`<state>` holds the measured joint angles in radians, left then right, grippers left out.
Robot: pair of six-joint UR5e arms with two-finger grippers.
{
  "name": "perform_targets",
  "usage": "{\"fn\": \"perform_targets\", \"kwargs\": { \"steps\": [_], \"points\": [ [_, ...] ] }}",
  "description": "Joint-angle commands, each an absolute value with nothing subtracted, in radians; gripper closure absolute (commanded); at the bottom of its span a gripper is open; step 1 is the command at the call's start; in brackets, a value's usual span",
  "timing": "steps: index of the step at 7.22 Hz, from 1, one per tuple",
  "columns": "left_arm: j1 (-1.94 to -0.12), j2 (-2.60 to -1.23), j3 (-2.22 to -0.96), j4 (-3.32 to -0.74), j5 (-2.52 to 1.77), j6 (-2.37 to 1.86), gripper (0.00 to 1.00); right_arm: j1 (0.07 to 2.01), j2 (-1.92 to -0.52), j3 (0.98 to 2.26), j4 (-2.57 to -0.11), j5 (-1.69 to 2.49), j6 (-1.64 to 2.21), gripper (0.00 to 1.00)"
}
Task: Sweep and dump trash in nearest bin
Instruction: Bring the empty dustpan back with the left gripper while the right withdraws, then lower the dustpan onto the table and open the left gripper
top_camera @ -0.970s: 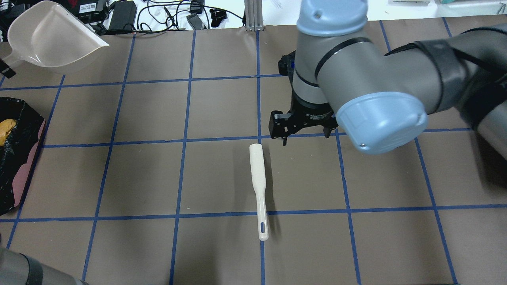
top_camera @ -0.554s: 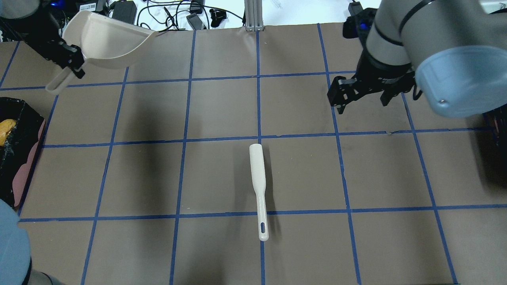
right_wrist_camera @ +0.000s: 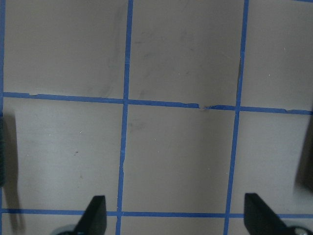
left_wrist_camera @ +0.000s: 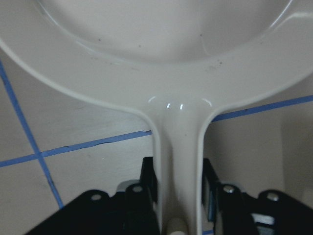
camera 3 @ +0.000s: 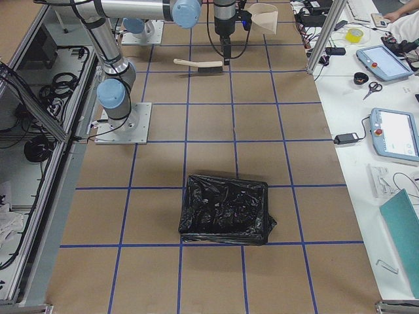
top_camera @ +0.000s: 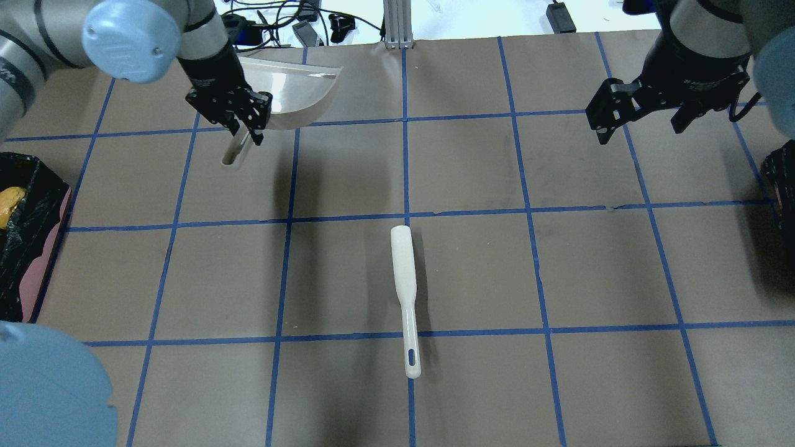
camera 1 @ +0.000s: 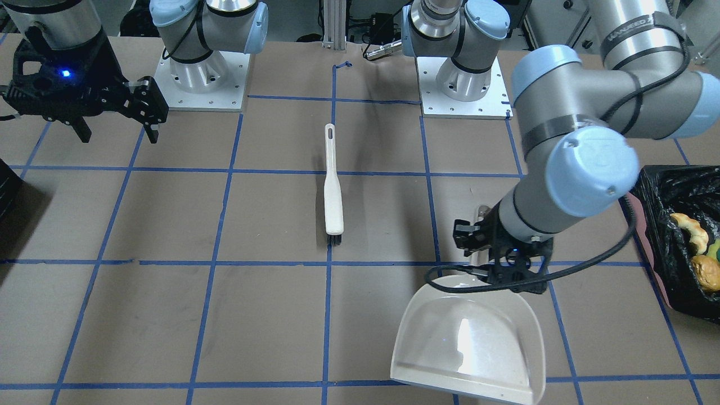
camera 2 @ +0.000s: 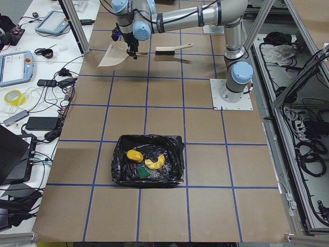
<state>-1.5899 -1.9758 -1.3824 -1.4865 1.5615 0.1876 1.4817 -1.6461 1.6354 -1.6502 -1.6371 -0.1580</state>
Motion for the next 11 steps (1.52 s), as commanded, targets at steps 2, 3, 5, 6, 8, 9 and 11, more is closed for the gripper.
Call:
{"fn": "perform_targets", "kwargs": {
  "steps": [2, 3, 5, 6, 8, 9, 11],
  "points": [
    [-1.777, -2.081, -1.382, -1.384, 1.528, -0.061, 1.0, 1.503, -1.678, 1.64, -1.632, -1.626, -0.13, 0.0],
    [-1.81, -2.104, -1.381, -1.365, 1.496, -0.066, 1.0, 1.532, -1.684, 1.643, -1.626, -1.625, -0.13, 0.0],
    [-1.88, -2.134, -1.385, -1.365, 1.473, -0.112, 1.0, 1.565, -1.686, 1.643, -1.611, -1.626, -0.13, 0.0],
    [-1.893, -2.152, -1.387, -1.364, 1.471, -0.123, 1.0, 1.568, -1.689, 1.643, -1.586, -1.625, -0.13, 0.0],
    [-1.911, -2.169, -1.387, -1.364, 1.473, -0.132, 1.0, 1.568, -1.692, 1.644, -1.586, -1.621, -0.132, 0.0],
    [-1.911, -2.169, -1.384, -1.364, 1.483, -0.133, 1.0, 1.568, -1.692, 1.643, -1.586, -1.621, -0.132, 0.0],
    [-1.91, -2.177, -1.382, -1.352, 1.488, -0.15, 1.0, 1.568, -1.693, 1.643, -1.585, -1.621, -0.132, 0.0]
  ]
}}
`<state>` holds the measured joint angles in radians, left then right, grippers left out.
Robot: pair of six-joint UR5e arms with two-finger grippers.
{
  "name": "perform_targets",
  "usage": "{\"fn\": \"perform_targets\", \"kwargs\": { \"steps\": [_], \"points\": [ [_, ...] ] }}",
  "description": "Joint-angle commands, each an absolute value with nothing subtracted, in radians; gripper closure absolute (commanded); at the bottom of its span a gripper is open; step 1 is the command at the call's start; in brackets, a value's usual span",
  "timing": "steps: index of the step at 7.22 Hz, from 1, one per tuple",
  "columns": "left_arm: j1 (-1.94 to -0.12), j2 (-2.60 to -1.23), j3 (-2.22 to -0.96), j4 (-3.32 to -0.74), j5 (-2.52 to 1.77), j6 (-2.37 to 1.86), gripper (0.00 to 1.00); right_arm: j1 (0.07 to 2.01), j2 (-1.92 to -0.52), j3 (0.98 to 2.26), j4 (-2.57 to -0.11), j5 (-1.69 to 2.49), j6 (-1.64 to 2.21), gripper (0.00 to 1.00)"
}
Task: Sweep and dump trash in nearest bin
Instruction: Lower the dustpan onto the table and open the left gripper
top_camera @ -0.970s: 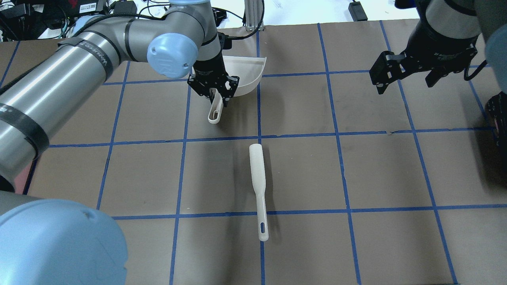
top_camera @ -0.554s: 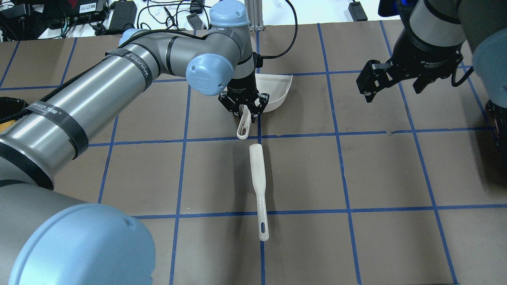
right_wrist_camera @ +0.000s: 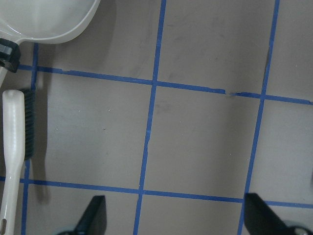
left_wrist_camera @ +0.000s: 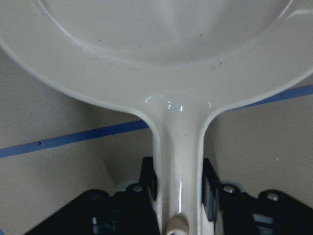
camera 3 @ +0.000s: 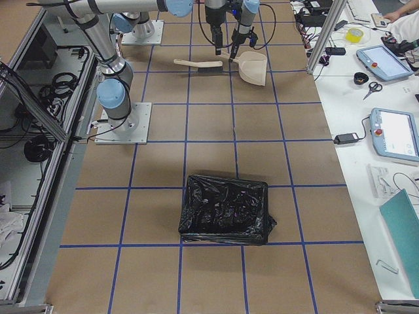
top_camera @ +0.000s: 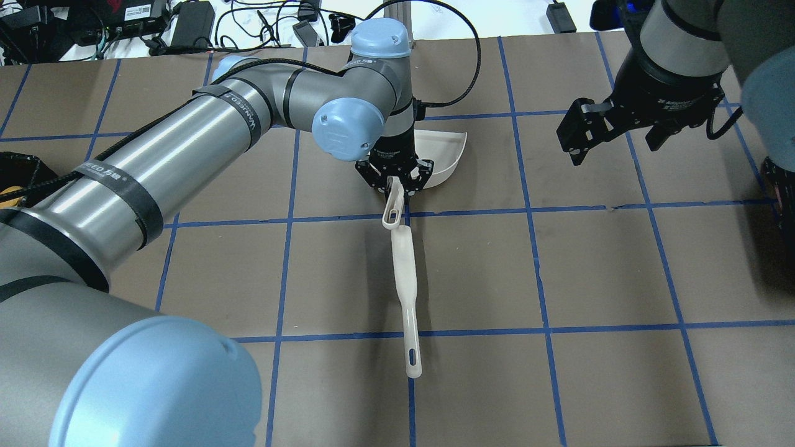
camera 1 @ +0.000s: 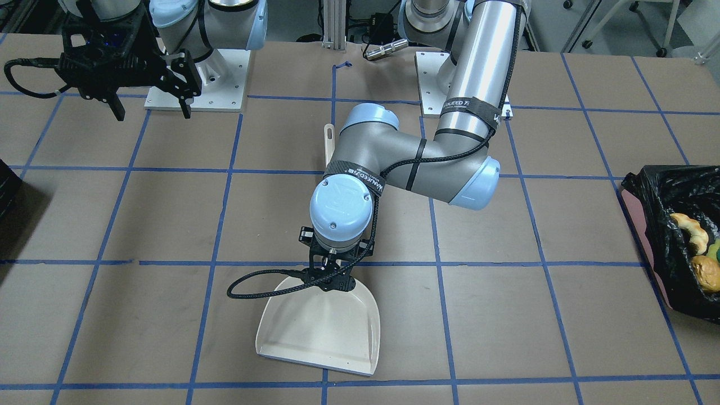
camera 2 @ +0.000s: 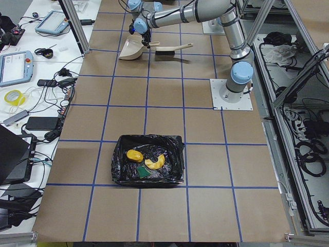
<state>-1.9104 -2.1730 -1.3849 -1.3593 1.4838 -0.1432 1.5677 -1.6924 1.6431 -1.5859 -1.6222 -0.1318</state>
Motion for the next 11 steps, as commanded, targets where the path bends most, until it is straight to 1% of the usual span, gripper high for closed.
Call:
{"fn": "perform_targets", "kwargs": {
  "steps": [1, 6, 7, 8, 9, 10, 11],
  "points": [
    [-1.91, -2.177, -1.378, -1.347, 1.493, -0.173, 1.0, 1.569, -1.694, 1.643, -1.585, -1.621, -0.132, 0.0],
    [-1.91, -2.178, -1.384, -1.321, 1.494, -0.202, 1.0, 1.569, -1.701, 1.644, -1.562, -1.623, -0.132, 0.0],
    [-1.91, -2.178, -1.387, -1.319, 1.491, -0.202, 0.61, 1.569, -1.701, 1.644, -1.562, -1.623, -0.132, 0.0],
    [-1.91, -2.181, -1.387, -1.293, 1.49, -0.206, 0.18, 1.569, -1.701, 1.644, -1.562, -1.621, -0.132, 0.0],
    [-1.91, -2.181, -1.387, -1.293, 1.486, -0.209, 0.07, 1.571, -1.704, 1.644, -1.563, -1.621, -0.132, 0.0],
    [-1.91, -2.168, -1.387, -1.293, 1.486, -0.21, 0.01, 1.569, -1.706, 1.644, -1.563, -1.617, -0.129, 0.0],
    [-1.91, -2.14, -1.381, -1.295, 1.483, -0.207, 0.0, 1.569, -1.706, 1.644, -1.563, -1.585, -0.111, 0.0]
  ]
}}
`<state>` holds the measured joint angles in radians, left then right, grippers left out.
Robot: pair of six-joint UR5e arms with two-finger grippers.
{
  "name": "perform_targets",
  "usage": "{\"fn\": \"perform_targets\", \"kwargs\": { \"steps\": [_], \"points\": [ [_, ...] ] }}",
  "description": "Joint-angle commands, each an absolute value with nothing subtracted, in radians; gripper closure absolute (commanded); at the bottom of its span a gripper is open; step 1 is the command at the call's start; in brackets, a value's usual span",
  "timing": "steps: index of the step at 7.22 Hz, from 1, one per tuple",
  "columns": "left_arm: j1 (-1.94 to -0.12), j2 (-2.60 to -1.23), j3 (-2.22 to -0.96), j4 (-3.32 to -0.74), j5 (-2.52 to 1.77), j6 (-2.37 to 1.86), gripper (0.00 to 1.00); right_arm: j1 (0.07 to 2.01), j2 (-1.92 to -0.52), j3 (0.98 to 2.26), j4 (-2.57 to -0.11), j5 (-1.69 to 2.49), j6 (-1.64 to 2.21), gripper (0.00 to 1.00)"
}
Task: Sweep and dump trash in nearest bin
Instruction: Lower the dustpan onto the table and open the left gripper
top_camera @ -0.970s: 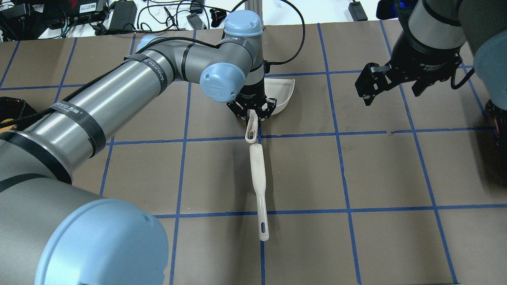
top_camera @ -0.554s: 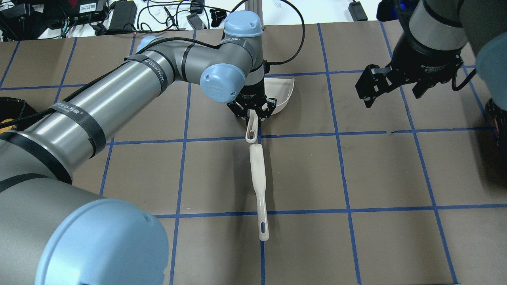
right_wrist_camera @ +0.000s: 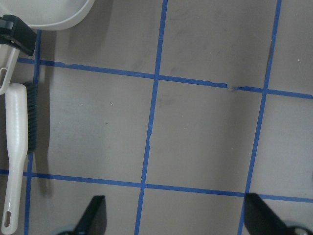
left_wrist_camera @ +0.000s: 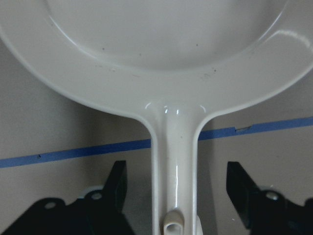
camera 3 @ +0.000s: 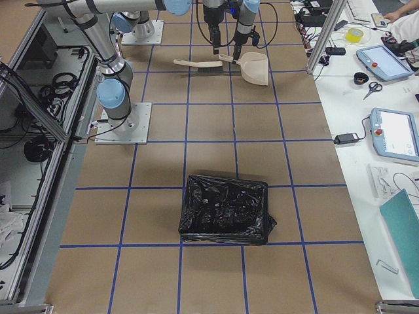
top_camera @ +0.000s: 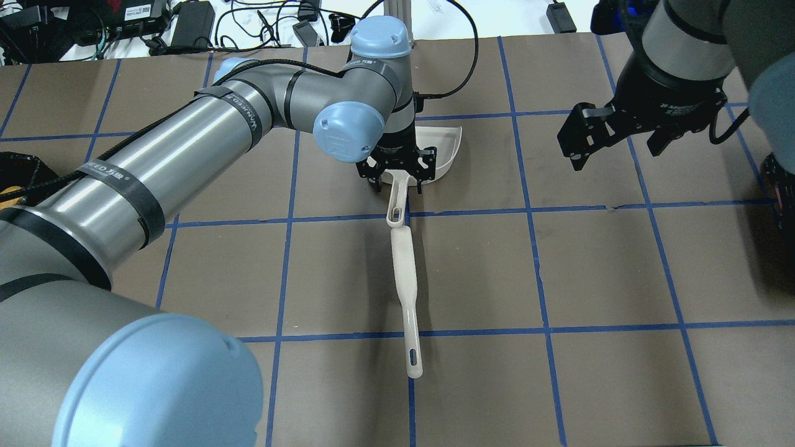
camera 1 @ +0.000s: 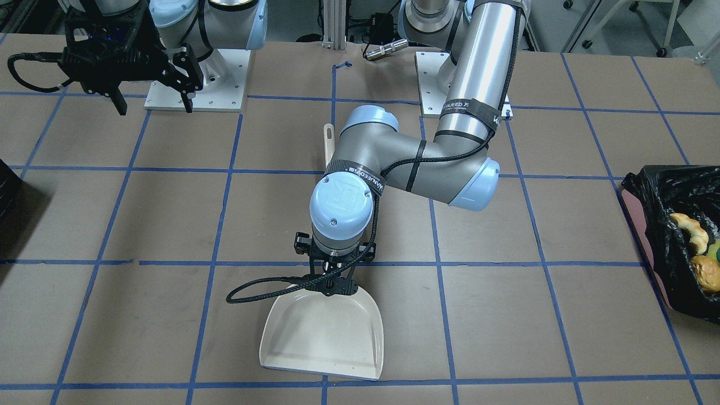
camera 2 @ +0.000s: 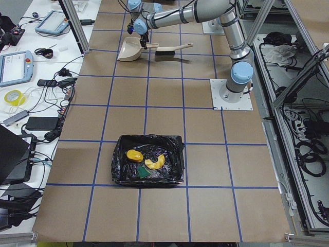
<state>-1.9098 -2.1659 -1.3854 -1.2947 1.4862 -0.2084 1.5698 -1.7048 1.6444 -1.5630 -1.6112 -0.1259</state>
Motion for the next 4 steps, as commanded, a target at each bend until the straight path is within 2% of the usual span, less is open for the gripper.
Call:
{"fn": "perform_targets", "kwargs": {
  "steps": [1, 4],
  "points": [
    [-1.908, -2.103, -1.381, -1.305, 1.483, -0.207, 0.0, 1.569, -1.706, 1.644, -1.563, -1.575, -0.103, 0.0],
    [-1.908, -1.918, -1.41, -1.431, 1.485, -0.203, 0.0, 1.569, -1.704, 1.646, -1.565, -1.578, -0.101, 0.0]
  ]
}}
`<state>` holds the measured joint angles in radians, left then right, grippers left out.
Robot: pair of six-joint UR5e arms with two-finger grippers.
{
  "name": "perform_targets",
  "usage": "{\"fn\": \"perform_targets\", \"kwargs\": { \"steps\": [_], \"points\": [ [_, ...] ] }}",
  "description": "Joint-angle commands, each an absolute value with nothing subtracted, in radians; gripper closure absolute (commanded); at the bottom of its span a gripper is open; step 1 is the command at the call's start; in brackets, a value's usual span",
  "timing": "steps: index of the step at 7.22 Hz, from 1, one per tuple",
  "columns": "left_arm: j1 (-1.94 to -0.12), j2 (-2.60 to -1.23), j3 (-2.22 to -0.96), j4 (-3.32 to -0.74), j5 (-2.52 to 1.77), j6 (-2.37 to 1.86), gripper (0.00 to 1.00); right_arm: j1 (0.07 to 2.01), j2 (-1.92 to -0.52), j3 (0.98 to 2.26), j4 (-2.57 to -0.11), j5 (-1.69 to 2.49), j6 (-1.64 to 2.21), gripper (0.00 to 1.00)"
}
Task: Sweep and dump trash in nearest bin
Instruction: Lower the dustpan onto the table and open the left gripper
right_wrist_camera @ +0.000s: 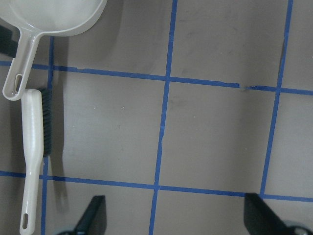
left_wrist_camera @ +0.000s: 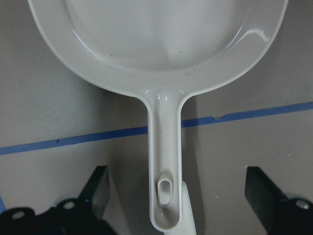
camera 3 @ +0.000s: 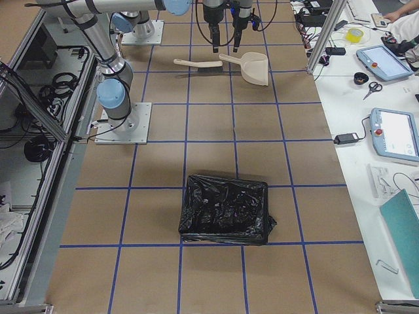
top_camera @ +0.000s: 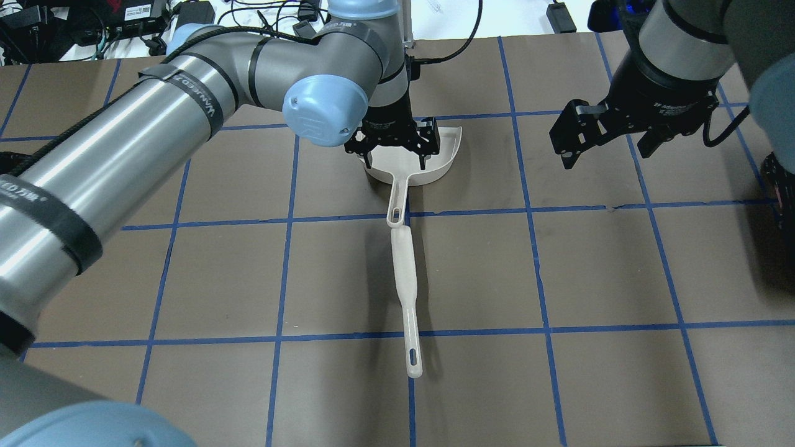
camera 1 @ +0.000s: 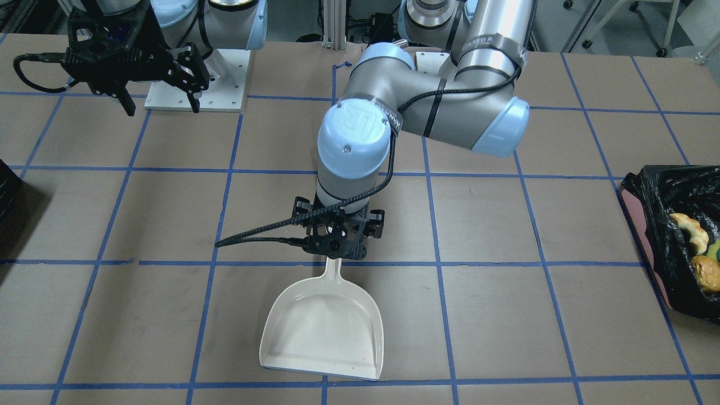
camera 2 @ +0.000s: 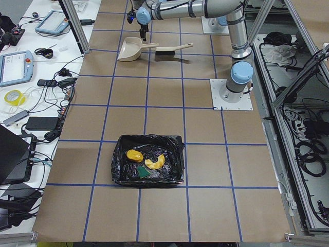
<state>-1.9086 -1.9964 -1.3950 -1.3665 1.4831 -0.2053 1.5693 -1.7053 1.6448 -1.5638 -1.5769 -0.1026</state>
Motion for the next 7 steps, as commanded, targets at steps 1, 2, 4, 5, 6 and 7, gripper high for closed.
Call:
{"fn": "perform_targets", "kwargs": {
  "steps": [1, 2, 4, 5, 6, 7],
  "points": [
    [-1.908, -1.84, -1.429, -1.506, 1.492, -0.202, 0.0, 1.569, -1.704, 1.646, -1.565, -1.577, -0.103, 0.0],
    [-1.907, -1.766, -1.443, -1.558, 1.496, -0.202, 0.0, 1.569, -1.704, 1.646, -1.566, -1.578, -0.103, 0.0],
    [-1.905, -1.643, -1.494, -1.685, 1.496, -0.233, 0.0, 1.569, -1.704, 1.646, -1.568, -1.578, -0.101, 0.0],
    [-1.904, -1.608, -1.538, -1.753, 1.497, -0.244, 0.02, 1.569, -1.704, 1.646, -1.572, -1.577, -0.101, 0.0],
    [-1.902, -1.565, -1.608, -1.764, 1.535, -0.25, 0.06, 1.569, -1.704, 1.646, -1.574, -1.578, -0.101, 0.0],
    [-1.898, -1.527, -1.636, -1.761, 1.543, -0.247, 0.06, 1.569, -1.703, 1.646, -1.575, -1.578, -0.101, 0.0]
  ]
}}
